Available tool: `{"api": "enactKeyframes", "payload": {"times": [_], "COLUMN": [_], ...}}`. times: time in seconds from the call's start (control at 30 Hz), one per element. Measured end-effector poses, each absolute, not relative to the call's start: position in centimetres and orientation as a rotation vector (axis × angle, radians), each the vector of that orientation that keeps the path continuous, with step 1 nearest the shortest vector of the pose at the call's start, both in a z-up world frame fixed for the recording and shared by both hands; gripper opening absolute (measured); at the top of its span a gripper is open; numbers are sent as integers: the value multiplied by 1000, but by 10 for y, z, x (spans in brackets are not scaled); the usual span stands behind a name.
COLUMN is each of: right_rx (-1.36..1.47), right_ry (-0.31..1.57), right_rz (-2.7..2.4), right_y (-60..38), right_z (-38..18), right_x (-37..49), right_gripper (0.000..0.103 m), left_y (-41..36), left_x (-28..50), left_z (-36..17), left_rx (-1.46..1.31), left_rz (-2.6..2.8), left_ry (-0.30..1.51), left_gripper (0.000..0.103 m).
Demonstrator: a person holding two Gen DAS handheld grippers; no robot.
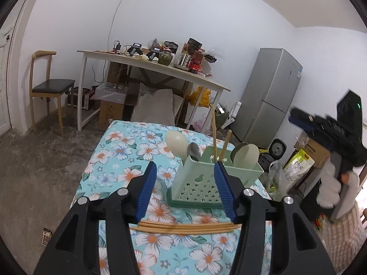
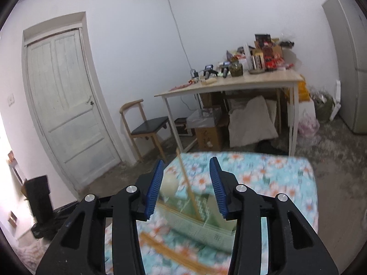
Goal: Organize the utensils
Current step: 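Open the right gripper to drop its chopstick into the green holder, then move both open grippers back down to the remaining wooden chopsticks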
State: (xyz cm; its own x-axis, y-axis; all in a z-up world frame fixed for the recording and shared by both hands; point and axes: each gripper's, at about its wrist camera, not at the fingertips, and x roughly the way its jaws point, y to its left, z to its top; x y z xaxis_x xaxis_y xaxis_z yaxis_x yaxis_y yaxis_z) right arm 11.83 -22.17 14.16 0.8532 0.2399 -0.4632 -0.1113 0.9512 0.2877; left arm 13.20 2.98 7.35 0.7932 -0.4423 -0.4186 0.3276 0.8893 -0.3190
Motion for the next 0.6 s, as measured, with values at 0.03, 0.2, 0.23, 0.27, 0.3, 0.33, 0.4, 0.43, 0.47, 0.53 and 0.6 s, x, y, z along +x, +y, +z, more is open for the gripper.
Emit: {"api": "enactKeyframes", "payload": {"times": [0.03,0.2,0.23,0.27,0.3,0.33,0.4,0.43,0.47,0.53,0.6], "right_rx": [270,337,343,360,376,397,421,423,415,391,379], "right_ry": [531,637,661,695,713,734,780,804,841,879,920], "right_rz": [184,164,154,147,145,141,121,112,90,65,43], "right_y": [-220,-209,-207,-205,-204,-204,-202,-202,-201,-200,-202], "right_z": [136,93,83,70,62,53,34,27,17,7,-5], "right_x": [110,83,79,75,73,70,65,63,62,60,60], "right_gripper": [45,48,48,48,50,53,58,62,62,67,70], "left_y": [30,25,24,22,21,20,19,19,19,21,21], "left_x": [130,125,125,125,125,125,124,123,123,122,123], "left_z": [72,56,52,48,43,37,28,24,18,9,-2], "left_rx": [-236,-216,-210,-203,-200,-200,-208,-217,-231,-258,-300], "left_rz": [-421,-426,-422,-416,-406,-394,-379,-371,-363,-347,-341], "left_ry": [510,581,600,623,645,668,703,719,740,770,809], "left_gripper": [52,53,53,53,53,53,53,53,53,53,53]}}
